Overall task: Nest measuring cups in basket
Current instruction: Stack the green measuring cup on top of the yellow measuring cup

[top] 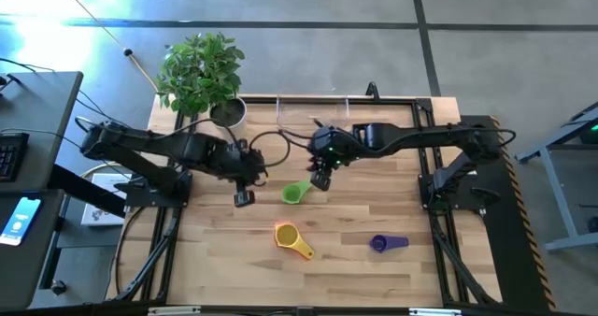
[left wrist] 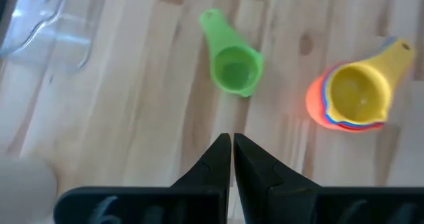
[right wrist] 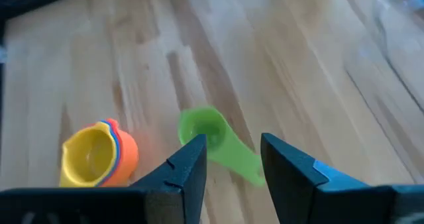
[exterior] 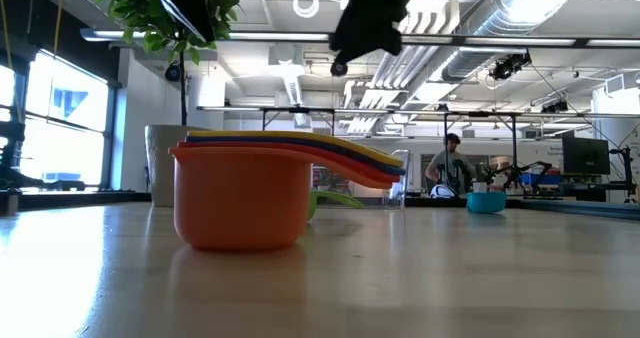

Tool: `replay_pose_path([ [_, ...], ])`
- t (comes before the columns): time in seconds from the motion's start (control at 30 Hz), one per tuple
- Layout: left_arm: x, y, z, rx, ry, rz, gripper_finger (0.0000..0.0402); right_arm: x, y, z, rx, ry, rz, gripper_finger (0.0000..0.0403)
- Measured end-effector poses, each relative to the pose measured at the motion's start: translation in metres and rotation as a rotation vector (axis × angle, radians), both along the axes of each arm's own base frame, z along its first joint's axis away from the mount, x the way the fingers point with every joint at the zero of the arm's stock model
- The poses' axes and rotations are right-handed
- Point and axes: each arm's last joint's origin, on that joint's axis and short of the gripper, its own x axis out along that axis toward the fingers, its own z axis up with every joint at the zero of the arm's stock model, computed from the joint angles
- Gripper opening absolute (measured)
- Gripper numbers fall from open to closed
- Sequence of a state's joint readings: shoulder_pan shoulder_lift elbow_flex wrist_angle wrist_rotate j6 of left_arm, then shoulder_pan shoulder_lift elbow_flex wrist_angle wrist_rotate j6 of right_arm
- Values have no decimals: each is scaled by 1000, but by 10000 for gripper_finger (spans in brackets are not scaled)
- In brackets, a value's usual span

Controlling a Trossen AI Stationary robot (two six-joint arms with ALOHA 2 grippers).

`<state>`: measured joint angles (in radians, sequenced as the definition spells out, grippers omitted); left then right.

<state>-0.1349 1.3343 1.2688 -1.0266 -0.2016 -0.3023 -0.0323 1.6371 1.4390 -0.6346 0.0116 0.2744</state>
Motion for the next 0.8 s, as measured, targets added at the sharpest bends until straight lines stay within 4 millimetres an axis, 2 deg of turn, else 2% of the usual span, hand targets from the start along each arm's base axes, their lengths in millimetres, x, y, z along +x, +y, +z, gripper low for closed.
replay_pose_path([
  [0.13, -7, 11, -4, -27, 1, 89, 9, 16, -2, -9, -41, -54, 76, 135],
  [0.43, -11, 23, -10, -55, 20, 159, 9, 47, -9, -51, -138, -25, 196, 133],
  [0.8, -13, 33, -11, -73, 40, 200, 9, 67, -14, -102, -123, 50, 286, 133],
])
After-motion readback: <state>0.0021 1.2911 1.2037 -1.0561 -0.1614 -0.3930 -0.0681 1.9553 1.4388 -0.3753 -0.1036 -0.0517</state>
